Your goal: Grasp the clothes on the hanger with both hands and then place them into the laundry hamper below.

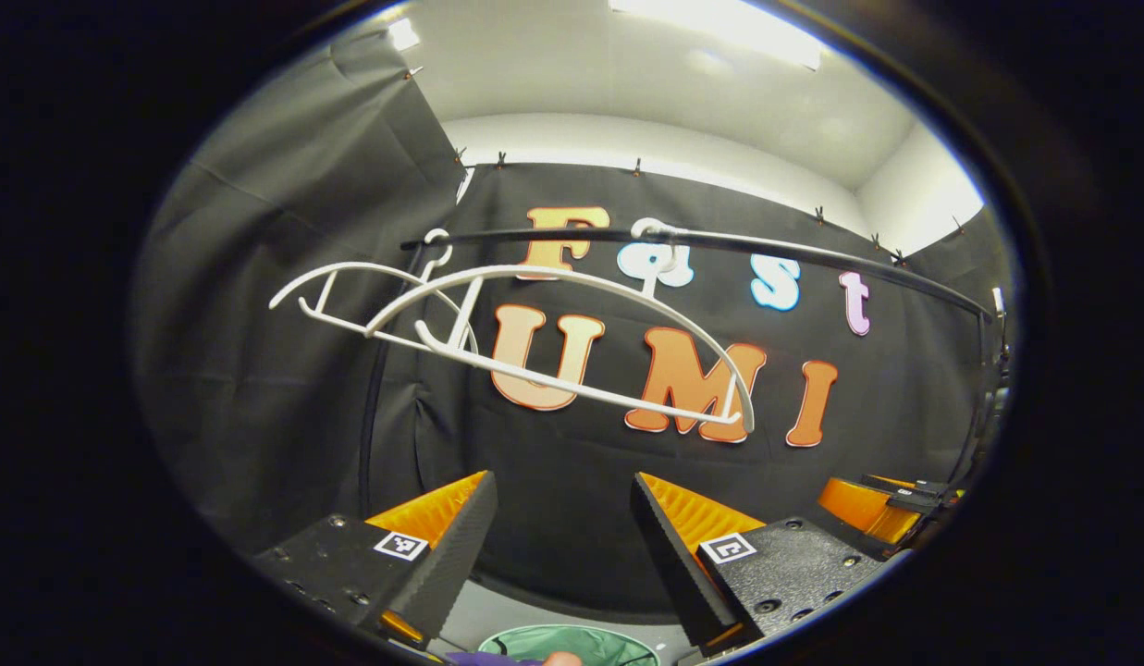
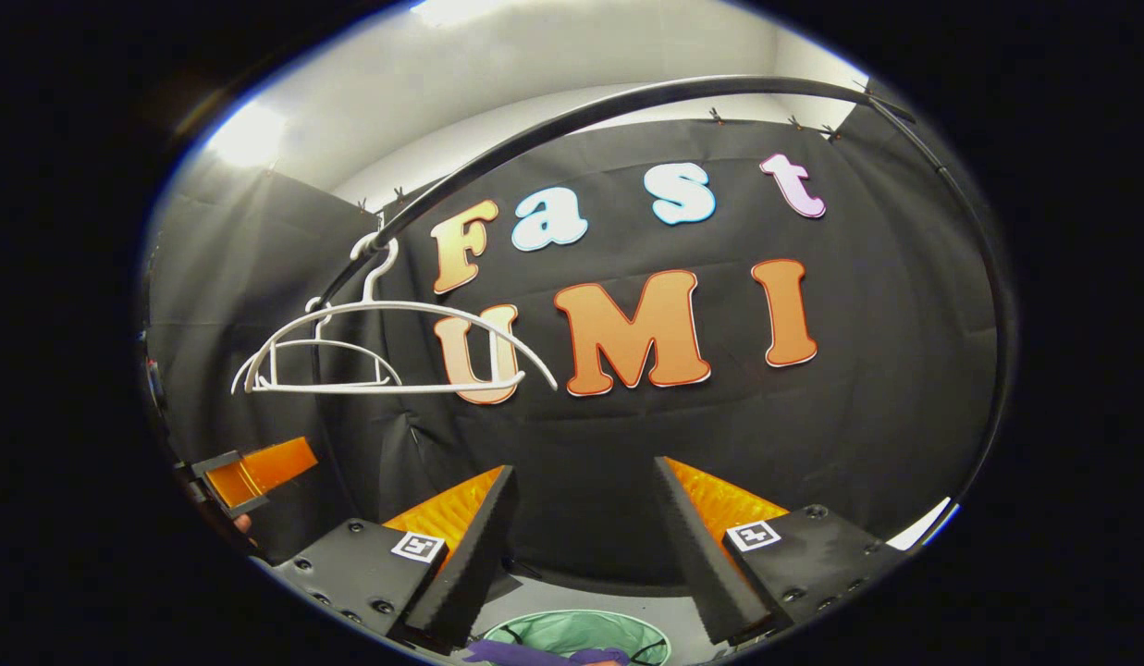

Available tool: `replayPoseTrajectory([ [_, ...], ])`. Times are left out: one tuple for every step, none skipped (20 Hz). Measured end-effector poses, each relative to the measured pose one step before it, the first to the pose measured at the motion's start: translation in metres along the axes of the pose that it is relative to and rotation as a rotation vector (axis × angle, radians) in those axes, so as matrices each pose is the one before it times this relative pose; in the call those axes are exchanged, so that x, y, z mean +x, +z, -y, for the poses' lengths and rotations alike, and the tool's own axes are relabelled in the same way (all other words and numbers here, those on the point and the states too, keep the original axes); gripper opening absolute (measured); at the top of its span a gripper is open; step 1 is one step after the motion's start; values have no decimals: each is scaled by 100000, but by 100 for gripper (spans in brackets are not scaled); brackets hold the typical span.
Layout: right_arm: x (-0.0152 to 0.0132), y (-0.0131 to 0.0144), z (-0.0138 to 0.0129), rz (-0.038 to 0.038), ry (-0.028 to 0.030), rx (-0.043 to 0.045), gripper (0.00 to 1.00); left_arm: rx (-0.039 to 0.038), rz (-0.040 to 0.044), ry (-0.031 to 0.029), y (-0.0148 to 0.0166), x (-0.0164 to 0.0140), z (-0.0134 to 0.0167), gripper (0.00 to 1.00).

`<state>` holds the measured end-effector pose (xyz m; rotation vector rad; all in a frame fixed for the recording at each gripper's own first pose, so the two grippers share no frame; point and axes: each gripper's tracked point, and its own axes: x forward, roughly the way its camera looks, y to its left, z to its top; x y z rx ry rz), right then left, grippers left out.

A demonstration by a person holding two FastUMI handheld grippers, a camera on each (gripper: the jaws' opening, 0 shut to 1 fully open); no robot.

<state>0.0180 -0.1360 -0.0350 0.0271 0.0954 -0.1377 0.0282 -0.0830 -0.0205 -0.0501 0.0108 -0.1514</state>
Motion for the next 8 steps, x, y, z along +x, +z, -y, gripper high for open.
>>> replayPoseTrajectory([
  [-125,257,271,329,-580,-20,95,81,1654,61,494,40,-314,87],
  [60,127,249,265,-618,-242,84,135,1086,416,394,-58,-268,87],
  [-155,62,216,280,-135,-391,100,422,881,410,286,47,-145,86],
  [-1,197,-7,452,85,-468,84,817,890,766,323,-12,-264,87],
  [-89,292,164,882,-39,-366,84,1009,927,870,350,-63,-244,87],
  [-46,301,16,1057,179,-436,84,825,1083,497,199,60,-203,97],
  [-167,209,-100,935,302,-658,84,309,785,284,367,10,-133,97],
  [-83,390,-75,1338,-11,-861,84,131,477,408,157,52,-93,97],
])
